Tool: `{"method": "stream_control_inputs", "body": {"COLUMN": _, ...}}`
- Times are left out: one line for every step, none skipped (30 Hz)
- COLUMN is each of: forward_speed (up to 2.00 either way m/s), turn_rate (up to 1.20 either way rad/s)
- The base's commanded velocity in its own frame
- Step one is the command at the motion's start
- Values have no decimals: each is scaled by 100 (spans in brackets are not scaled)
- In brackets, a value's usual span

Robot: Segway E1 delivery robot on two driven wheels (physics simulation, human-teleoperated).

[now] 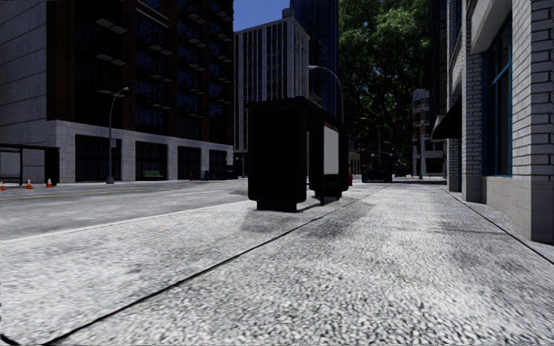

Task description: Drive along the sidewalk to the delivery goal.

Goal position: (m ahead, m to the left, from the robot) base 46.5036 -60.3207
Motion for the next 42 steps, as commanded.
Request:
{"method": "stream_control_inputs", "body": {"forward_speed": 200, "turn_rate": -28}}
{"method": "stream_control_inputs", "body": {"forward_speed": 200, "turn_rate": -28}}
{"method": "stream_control_inputs", "body": {"forward_speed": 200, "turn_rate": -28}}
{"method": "stream_control_inputs", "body": {"forward_speed": 200, "turn_rate": -28}}
{"method": "stream_control_inputs", "body": {"forward_speed": 200, "turn_rate": -28}}
{"method": "stream_control_inputs", "body": {"forward_speed": 200, "turn_rate": -28}}
{"method": "stream_control_inputs", "body": {"forward_speed": 200, "turn_rate": -28}}
{"method": "stream_control_inputs", "body": {"forward_speed": 200, "turn_rate": -28}}
{"method": "stream_control_inputs", "body": {"forward_speed": 200, "turn_rate": -28}}
{"method": "stream_control_inputs", "body": {"forward_speed": 200, "turn_rate": -28}}
{"method": "stream_control_inputs", "body": {"forward_speed": 200, "turn_rate": -28}}
{"method": "stream_control_inputs", "body": {"forward_speed": 200, "turn_rate": -28}}
{"method": "stream_control_inputs", "body": {"forward_speed": 200, "turn_rate": -28}}
{"method": "stream_control_inputs", "body": {"forward_speed": 200, "turn_rate": -28}}
{"method": "stream_control_inputs", "body": {"forward_speed": 200, "turn_rate": -28}}
{"method": "stream_control_inputs", "body": {"forward_speed": 200, "turn_rate": -31}}
{"method": "stream_control_inputs", "body": {"forward_speed": 200, "turn_rate": -31}}
{"method": "stream_control_inputs", "body": {"forward_speed": 200, "turn_rate": -33}}
{"method": "stream_control_inputs", "body": {"forward_speed": 200, "turn_rate": -34}}
{"method": "stream_control_inputs", "body": {"forward_speed": 200, "turn_rate": -34}}
{"method": "stream_control_inputs", "body": {"forward_speed": 200, "turn_rate": -35}}
{"method": "stream_control_inputs", "body": {"forward_speed": 200, "turn_rate": -41}}
{"method": "stream_control_inputs", "body": {"forward_speed": 200, "turn_rate": -44}}
{"method": "stream_control_inputs", "body": {"forward_speed": 200, "turn_rate": -45}}
{"method": "stream_control_inputs", "body": {"forward_speed": 200, "turn_rate": -45}}
{"method": "stream_control_inputs", "body": {"forward_speed": 200, "turn_rate": -45}}
{"method": "stream_control_inputs", "body": {"forward_speed": 200, "turn_rate": -45}}
{"method": "stream_control_inputs", "body": {"forward_speed": 200, "turn_rate": -45}}
{"method": "stream_control_inputs", "body": {"forward_speed": 200, "turn_rate": -45}}
{"method": "stream_control_inputs", "body": {"forward_speed": 200, "turn_rate": -45}}
{"method": "stream_control_inputs", "body": {"forward_speed": 200, "turn_rate": -45}}
{"method": "stream_control_inputs", "body": {"forward_speed": 200, "turn_rate": -45}}
{"method": "stream_control_inputs", "body": {"forward_speed": 200, "turn_rate": -45}}
{"method": "stream_control_inputs", "body": {"forward_speed": 200, "turn_rate": -45}}
{"method": "stream_control_inputs", "body": {"forward_speed": 200, "turn_rate": -45}}
{"method": "stream_control_inputs", "body": {"forward_speed": 200, "turn_rate": -45}}
{"method": "stream_control_inputs", "body": {"forward_speed": 200, "turn_rate": -45}}
{"method": "stream_control_inputs", "body": {"forward_speed": 200, "turn_rate": -45}}
{"method": "stream_control_inputs", "body": {"forward_speed": 200, "turn_rate": -45}}
{"method": "stream_control_inputs", "body": {"forward_speed": 200, "turn_rate": -45}}
{"method": "stream_control_inputs", "body": {"forward_speed": 200, "turn_rate": -45}}
{"method": "stream_control_inputs", "body": {"forward_speed": 200, "turn_rate": -45}}
